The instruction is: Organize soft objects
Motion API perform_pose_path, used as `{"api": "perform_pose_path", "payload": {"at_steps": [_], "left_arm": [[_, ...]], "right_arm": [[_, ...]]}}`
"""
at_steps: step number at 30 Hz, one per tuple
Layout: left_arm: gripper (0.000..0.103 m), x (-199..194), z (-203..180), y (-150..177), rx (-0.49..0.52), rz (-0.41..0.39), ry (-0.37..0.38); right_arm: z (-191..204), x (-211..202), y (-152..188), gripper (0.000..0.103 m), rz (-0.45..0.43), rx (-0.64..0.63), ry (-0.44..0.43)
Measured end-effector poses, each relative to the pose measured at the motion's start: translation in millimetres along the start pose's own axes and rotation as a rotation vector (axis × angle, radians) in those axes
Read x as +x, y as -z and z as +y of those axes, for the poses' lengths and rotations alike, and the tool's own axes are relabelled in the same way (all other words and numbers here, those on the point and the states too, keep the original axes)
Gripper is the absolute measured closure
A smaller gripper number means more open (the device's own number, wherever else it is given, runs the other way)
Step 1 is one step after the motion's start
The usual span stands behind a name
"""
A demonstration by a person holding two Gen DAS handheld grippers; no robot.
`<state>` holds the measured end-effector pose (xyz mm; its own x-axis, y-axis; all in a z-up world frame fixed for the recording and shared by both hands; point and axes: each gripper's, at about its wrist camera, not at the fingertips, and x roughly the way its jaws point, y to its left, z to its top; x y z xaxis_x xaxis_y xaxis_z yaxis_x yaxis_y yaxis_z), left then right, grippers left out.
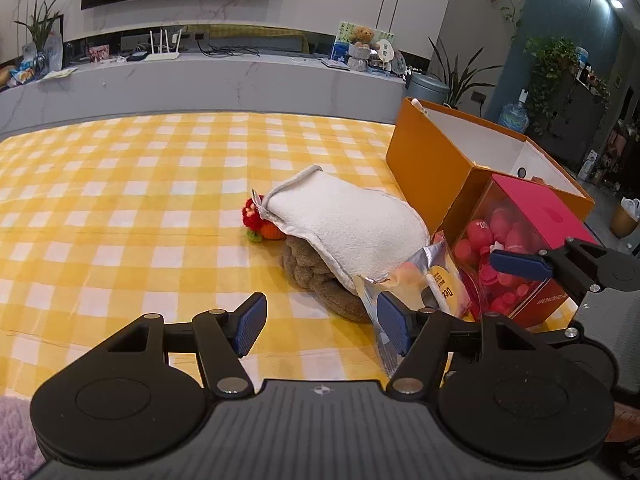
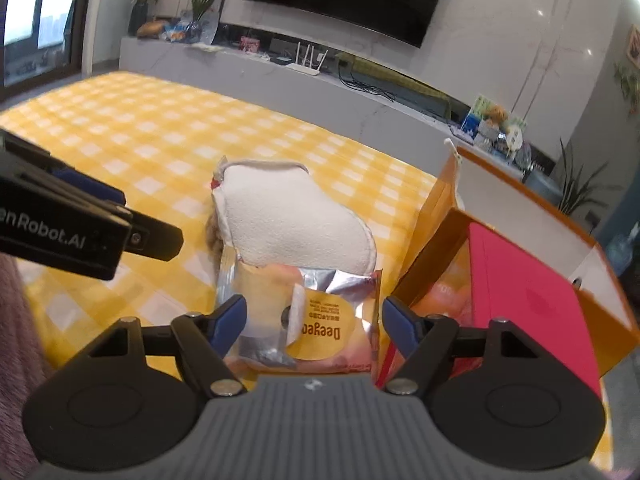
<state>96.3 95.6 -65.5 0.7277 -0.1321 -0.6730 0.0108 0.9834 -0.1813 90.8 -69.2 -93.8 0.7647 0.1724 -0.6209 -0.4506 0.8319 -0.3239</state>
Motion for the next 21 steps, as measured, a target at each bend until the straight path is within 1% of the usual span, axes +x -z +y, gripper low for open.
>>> {"api": "perform_pose_path", "payload": {"at_steps": [2,5,7,10,11,12,14,17,19,20,21], "left_arm": [[0.028,2,-1,0,0.004,0.011,0.005],[0.028,3,-1,1,0.003,0.02,0.016],[0.028,3,0,1,-0.005,0.023,0.018],[0.028,1,1,1,-0.016,0.016,0.016],[0.028,1,1,1,-0.018,0.015,0.017],[0.028,1,1,1,-0.017,0.016,0.017],[0.029,1,0,1,-0.011,0.019,0.015],[0.029,1,-2,1,-0.002,0.019,0.013],[0.03,0,-2,1,-0.001,0.017,0.014],[0.033,-1,-1,1,-0.004,0.012,0.013],[0.035,-2,0,2,-0.011,0.003,0.011]], "right_arm": [[2,4,-1,0.029,0.007,-0.023,0.014],[5,9,-4,0.028,0.002,-0.044,0.004],[8,12,-7,0.03,0.011,-0.065,-0.009],[11,8,-9,0.03,0.001,-0.067,-0.032],[13,7,-9,0.034,0.003,-0.066,-0.036],[13,6,-8,0.046,0.006,-0.062,-0.043],[14,8,-8,0.06,0.019,-0.051,-0.052],[10,15,-8,0.062,0.039,-0.03,-0.028],[6,18,-9,0.067,0.051,0.001,-0.039],[6,20,-10,0.069,0.062,0.011,-0.046],[6,20,-11,0.069,0.064,0.02,-0.051]]}}
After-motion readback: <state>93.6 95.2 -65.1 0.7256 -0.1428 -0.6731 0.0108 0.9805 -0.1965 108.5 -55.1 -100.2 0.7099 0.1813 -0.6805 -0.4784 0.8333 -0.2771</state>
